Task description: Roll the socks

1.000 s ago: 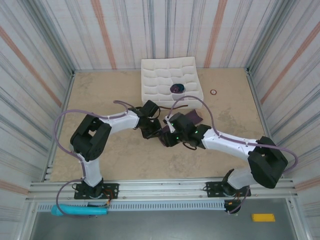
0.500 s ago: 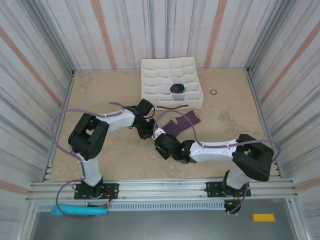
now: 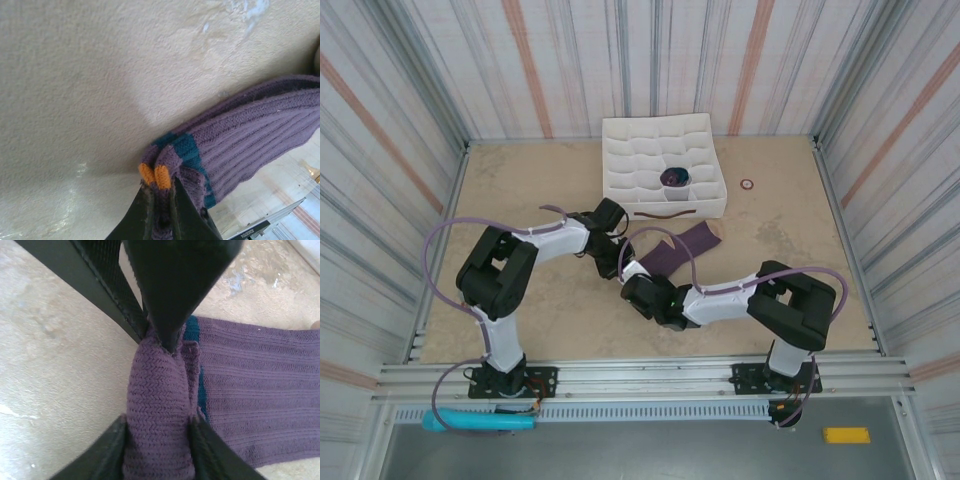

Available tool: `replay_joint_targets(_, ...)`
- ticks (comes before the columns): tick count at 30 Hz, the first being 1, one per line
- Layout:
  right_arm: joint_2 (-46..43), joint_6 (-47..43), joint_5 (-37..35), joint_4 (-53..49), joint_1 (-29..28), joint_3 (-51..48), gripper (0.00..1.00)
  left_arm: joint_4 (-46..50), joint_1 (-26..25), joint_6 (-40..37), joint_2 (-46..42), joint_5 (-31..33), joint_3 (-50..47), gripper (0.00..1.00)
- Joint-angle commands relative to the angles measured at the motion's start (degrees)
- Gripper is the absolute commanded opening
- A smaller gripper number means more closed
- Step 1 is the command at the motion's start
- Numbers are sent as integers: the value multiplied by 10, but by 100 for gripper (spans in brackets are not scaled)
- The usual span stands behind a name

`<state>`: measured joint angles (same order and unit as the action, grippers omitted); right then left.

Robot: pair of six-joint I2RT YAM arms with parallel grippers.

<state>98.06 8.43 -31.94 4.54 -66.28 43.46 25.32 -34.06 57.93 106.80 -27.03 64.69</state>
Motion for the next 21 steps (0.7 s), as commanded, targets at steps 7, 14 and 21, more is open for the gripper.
replay_joint_targets(7, 0, 30, 61, 5, 25, -12, 0, -9, 4, 0, -11, -13, -12, 13)
replay_joint_targets(14, -40, 83, 242, -3, 111, -39, 0, -23, 1, -10, -65, 34, -18, 69)
replay_joint_targets(21, -43, 127, 379, -5, 181, -46, 0, -55, 4, -33, -104, 46, -34, 81)
